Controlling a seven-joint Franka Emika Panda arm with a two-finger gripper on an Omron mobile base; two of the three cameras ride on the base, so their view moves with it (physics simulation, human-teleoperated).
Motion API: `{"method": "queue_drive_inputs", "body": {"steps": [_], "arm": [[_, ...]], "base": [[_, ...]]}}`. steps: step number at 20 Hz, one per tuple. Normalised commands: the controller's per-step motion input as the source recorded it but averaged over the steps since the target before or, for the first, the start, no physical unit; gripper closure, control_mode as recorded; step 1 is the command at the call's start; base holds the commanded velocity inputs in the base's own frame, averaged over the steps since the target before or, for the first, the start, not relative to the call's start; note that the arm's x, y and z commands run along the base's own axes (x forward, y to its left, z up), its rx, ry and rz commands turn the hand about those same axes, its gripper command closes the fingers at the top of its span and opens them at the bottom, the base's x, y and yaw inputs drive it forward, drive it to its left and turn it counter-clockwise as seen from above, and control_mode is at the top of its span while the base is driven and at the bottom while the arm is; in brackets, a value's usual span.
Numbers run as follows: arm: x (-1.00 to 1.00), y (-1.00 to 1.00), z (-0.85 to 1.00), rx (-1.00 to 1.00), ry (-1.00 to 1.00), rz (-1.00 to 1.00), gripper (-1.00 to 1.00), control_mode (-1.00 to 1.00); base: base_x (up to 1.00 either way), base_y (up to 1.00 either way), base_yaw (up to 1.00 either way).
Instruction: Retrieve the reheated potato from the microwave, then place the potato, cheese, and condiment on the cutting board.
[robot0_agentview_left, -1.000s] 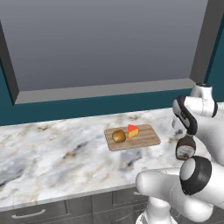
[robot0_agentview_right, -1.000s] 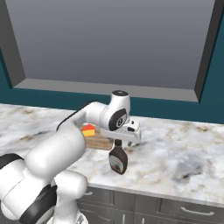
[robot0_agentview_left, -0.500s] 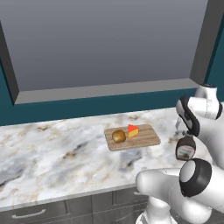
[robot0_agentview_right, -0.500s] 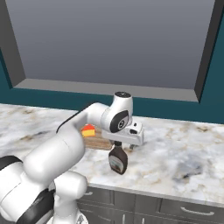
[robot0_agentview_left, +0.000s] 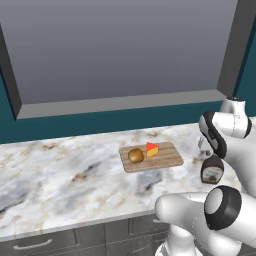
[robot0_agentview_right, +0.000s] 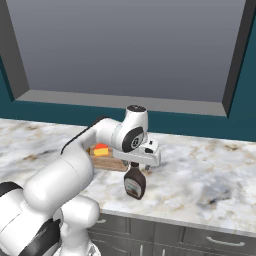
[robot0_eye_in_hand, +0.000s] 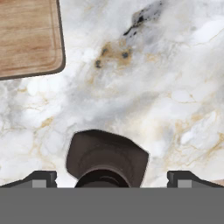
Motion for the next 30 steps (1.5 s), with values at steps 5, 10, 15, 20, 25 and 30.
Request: {"method": "queue_drive_inputs", "body": {"steps": [5,10,15,20,25,30], "arm": [[0.0,0.0,-0.07,-0.02,0.0,0.0,-1.0,-1.0],[0.02,0.01,-0.1,0.0,0.02,0.0,1.0,-1.0],[0.07,0.03,-0.08,0.0,0.05,0.0,1.0,-1.0],[0.0,0.0,-0.03,0.0,0.04,0.0,1.0,-1.0],[0.07,0.22,0.31,0.0,0.0,0.0,1.0,-1.0],[0.23,0.46,0.55,0.0,-0.02,0.0,1.0,-1.0]], "base": [[0.0,0.0,0.0],[0.0,0.0,0.0],[0.0,0.0,0.0],[0.0,0.0,0.0],[0.0,0.0,0.0],[0.0,0.0,0.0]]}}
